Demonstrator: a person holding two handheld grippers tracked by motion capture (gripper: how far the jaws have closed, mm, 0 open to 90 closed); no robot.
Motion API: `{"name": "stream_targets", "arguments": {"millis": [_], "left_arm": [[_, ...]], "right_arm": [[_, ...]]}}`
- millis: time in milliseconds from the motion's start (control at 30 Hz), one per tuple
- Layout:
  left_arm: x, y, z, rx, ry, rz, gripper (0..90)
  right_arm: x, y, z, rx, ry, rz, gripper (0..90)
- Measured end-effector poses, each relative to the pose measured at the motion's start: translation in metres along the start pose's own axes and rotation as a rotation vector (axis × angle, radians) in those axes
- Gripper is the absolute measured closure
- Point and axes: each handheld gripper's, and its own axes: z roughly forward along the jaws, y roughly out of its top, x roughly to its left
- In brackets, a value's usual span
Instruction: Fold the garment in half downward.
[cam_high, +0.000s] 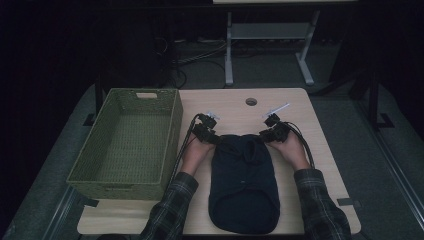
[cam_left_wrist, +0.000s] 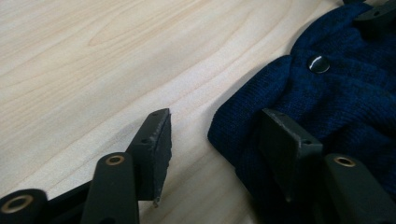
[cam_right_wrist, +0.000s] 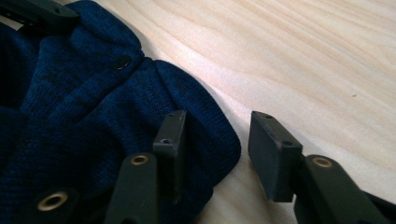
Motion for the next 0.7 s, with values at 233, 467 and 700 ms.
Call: {"name": "stream_targets", "arguments": {"millis": [233,467,700], "left_arm": [[-0.0012,0.0000,-0.0001,0.010,-0.055,0.018,65.1],[-0.0029,0.0005,-0.0009,0.016,-0.075,0.008,79.6],[-0.0027,0.0038,-0.0092,-0.015,-0.044,0.000,81.4]], "right_arm": [[0.0030,0.0004,0.0011,0.008,0.028,-0.012,73.9],[0.0058,0.0020,0.0011,0.018,0.022,-0.033,80.5],[0.0086,0.0071,-0.0069,0.005,-0.016,-0.076,82.0]]}}
